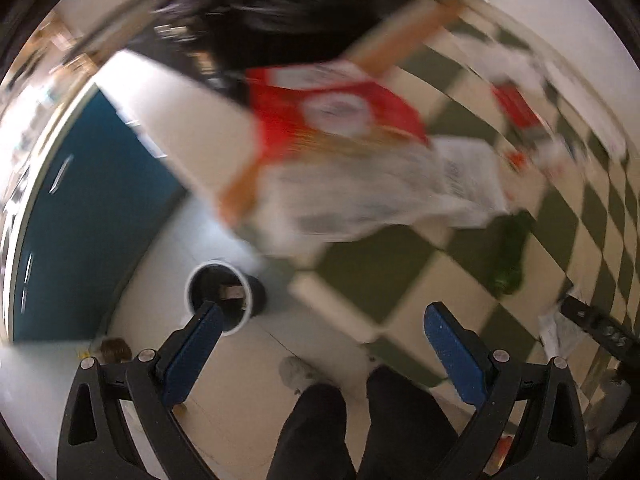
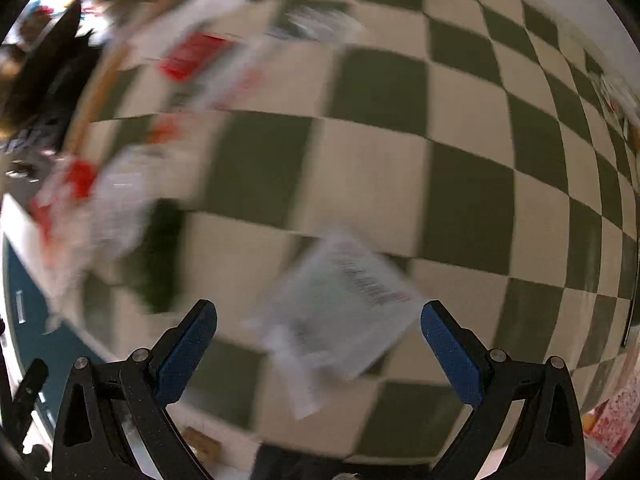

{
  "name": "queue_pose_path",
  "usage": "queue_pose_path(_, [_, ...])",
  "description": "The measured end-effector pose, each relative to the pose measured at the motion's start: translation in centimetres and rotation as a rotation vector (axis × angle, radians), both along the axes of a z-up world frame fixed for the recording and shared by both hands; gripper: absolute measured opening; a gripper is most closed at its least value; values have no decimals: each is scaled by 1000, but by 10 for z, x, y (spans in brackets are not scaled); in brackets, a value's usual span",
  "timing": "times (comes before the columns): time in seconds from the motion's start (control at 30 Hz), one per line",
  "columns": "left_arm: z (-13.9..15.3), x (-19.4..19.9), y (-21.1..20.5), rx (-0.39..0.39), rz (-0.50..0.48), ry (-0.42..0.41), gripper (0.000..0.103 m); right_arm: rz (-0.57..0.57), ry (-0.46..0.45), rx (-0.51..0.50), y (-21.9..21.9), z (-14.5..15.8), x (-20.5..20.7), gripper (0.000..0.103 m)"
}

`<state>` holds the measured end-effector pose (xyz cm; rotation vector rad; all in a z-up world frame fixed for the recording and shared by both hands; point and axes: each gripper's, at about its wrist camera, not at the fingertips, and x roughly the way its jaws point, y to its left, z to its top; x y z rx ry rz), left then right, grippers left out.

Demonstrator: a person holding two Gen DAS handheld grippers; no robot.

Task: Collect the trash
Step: 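Grasp the green pepper with the left tool while the right tool grasps a white sachet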

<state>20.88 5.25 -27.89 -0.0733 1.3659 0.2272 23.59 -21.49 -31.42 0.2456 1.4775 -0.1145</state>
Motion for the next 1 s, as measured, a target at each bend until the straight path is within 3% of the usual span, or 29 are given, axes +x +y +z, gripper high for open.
queue_pose_path(0.17, [-19, 19, -46, 3, -96, 44, 103, 110, -76, -82, 9, 0, -10, 95])
queue_pose_path(0.23, [-22, 24, -59, 2, -124, 51, 102, 125, -111, -102, 7, 7, -22, 85])
queue_pose_path(0.27, [-23, 26, -64, -1, -132, 52, 102, 141, -132, -120, 4, 13, -30, 75])
queue_pose_path(0.33, [-25, 32, -76, -7, -152, 55, 102, 164, -183, -104, -6, 22, -39, 30])
queue_pose_path(0.37, [-27, 36, -83, -15, -165, 56, 102, 174, -180, -54, -13, 23, -41, 0])
queue_pose_path(0.47, [-35, 47, -103, -31, -199, 60, 101, 145, -185, -11, -38, 29, -42, 0])
queue_pose_path(0.5, [-37, 51, -108, -29, -211, 59, 97, 133, -192, 6, -49, 34, -43, 0])
queue_pose_path(0.57, [-44, 60, -120, -33, -236, 68, 79, 102, -207, 40, -69, 46, -44, 0])
queue_pose_path(0.6, [-48, 63, -124, -44, -243, 78, 47, 90, -212, 63, -83, 47, -42, 0])
queue_pose_path(0.67, [-48, 71, -129, -65, -248, 74, 24, 68, -217, 94, -101, 50, -35, 0])
queue_pose_path(0.7, [-47, 74, -132, -72, -256, 72, 19, 64, -220, 106, -104, 52, -31, 0])
queue_pose_path(0.87, [-32, 84, -134, -54, -262, 31, 17, 53, -217, 150, -111, 53, -17, 0])
queue_pose_path(1.0, [1, 75, -128, -54, -261, -42, 17, 95, -229, 180, -66, 47, 14, 0])
